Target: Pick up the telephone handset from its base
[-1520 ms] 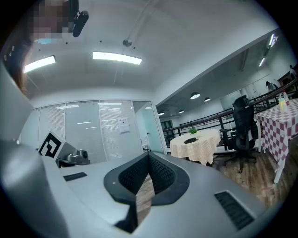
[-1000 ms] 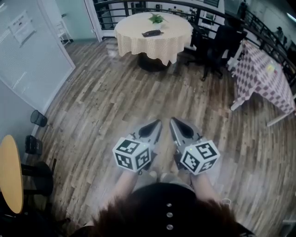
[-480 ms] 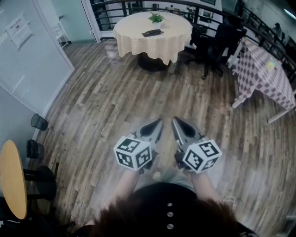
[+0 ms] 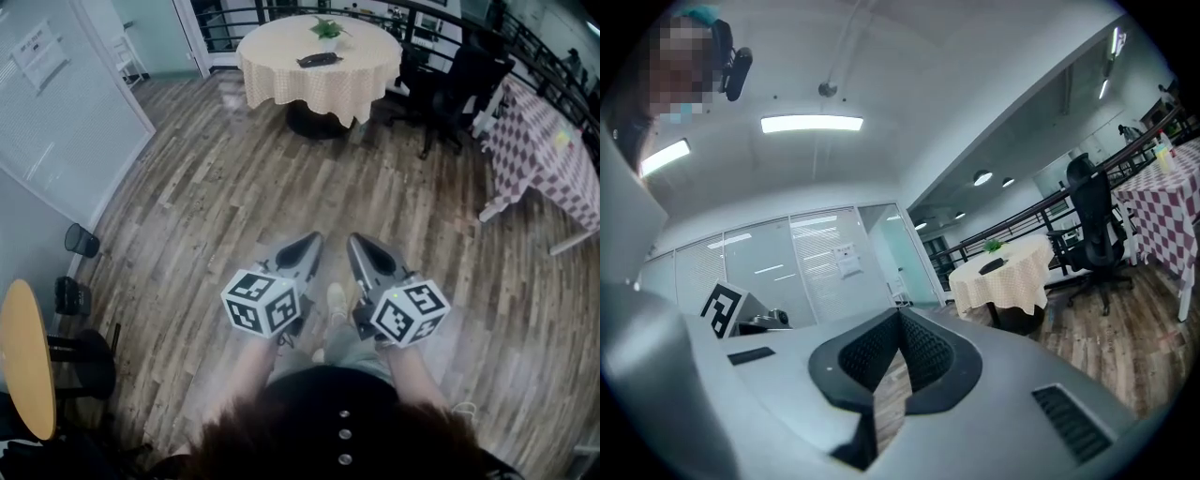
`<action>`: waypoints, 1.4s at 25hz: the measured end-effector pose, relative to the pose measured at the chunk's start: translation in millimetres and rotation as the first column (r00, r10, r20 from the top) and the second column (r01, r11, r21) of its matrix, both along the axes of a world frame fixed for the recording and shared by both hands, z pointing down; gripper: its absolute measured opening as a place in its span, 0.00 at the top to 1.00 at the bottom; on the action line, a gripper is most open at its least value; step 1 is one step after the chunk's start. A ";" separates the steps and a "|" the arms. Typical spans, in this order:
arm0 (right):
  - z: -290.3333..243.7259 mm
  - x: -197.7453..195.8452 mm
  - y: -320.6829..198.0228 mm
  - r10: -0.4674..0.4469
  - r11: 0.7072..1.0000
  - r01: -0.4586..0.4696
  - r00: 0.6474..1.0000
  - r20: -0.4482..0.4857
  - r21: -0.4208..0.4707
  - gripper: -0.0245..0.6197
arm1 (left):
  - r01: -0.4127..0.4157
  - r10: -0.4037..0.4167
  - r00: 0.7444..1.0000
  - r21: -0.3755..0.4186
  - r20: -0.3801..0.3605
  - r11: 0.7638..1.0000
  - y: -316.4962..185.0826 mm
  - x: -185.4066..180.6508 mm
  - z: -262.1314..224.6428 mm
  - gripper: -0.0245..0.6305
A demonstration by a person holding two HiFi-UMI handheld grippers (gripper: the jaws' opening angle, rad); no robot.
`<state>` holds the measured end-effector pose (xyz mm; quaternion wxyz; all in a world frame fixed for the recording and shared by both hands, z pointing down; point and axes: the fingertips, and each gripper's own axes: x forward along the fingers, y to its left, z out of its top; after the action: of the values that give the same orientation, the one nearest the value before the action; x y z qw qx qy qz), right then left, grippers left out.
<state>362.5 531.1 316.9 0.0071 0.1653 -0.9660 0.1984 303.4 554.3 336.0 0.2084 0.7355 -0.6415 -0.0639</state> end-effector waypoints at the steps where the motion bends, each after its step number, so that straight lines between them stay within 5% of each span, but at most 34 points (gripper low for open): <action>1: 1.1 -5.7 -5.1 -0.008 1.000 0.008 1.000 0.001 -0.001 0.95 | 0.005 -0.005 1.000 0.001 -0.007 1.000 -4.7 -6.0 0.7 0.95; 24: 17.5 -112.4 -229.1 -0.103 0.995 0.102 0.993 -0.053 -0.003 0.95 | 0.041 -0.039 0.998 -0.029 0.051 0.999 -236.7 -99.0 5.2 0.95; 35: 37.8 -137.2 -284.9 -0.095 0.995 0.092 0.993 -0.075 -0.039 0.95 | 0.045 -0.044 0.999 -0.070 0.013 0.997 -282.7 -120.5 27.4 0.95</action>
<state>225.3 246.2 354.6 0.0564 0.1273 -0.9681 0.2083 182.8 271.6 363.4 0.2289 0.7135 -0.6609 -0.0418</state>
